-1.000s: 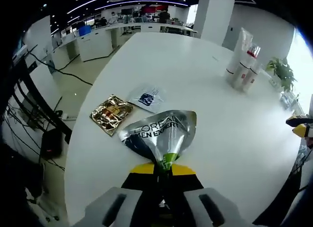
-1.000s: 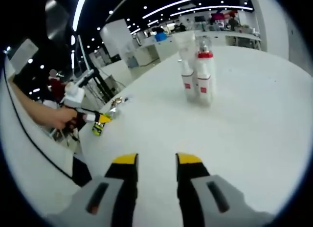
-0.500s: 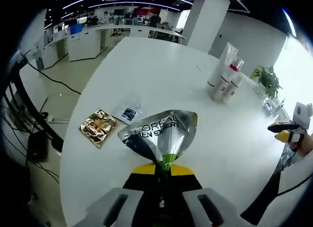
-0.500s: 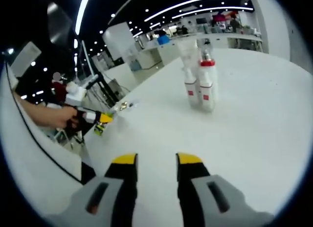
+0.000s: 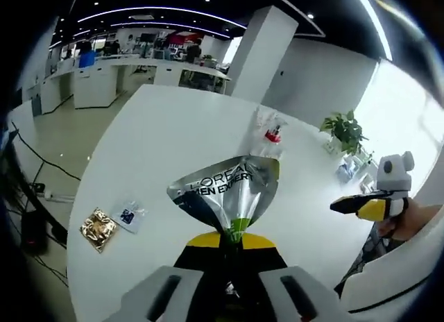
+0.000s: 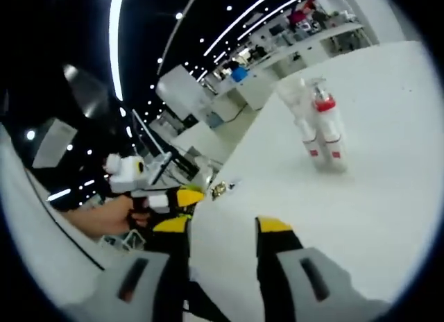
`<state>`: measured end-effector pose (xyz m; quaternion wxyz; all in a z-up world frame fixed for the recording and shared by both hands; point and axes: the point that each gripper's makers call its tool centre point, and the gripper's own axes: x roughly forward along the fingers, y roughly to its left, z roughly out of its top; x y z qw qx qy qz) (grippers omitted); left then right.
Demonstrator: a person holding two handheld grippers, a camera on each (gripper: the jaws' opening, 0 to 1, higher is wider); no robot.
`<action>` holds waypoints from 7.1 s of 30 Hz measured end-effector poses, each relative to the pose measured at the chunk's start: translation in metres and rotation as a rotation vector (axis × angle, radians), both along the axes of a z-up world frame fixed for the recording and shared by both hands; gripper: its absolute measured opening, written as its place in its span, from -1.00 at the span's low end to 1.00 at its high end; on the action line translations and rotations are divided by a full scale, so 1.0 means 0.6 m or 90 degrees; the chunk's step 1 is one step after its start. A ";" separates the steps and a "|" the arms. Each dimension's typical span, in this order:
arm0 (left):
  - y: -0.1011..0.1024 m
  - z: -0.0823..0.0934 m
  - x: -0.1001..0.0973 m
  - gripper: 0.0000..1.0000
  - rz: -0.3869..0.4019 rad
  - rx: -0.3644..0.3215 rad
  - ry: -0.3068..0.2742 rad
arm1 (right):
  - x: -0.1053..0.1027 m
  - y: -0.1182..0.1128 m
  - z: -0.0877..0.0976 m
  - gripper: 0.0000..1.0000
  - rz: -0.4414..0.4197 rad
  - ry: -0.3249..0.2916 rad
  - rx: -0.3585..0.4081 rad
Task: Arrange the skincare products in the storage area until every visible bottle or jar stands upright without overlapping.
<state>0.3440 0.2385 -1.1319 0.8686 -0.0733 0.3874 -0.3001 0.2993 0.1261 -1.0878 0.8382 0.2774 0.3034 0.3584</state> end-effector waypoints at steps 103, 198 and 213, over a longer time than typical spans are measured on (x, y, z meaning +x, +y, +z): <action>-0.089 0.215 -0.041 -0.99 -0.048 -0.705 0.108 | -0.015 0.049 0.109 -0.66 0.183 0.051 0.260; -0.076 -0.004 0.176 -0.97 0.137 -0.476 0.246 | -0.104 -0.168 -0.069 0.70 -0.204 0.025 -0.228; -0.074 -0.038 0.203 -0.97 0.102 -0.393 0.256 | -0.129 -0.155 -0.077 0.73 -0.185 0.034 -0.259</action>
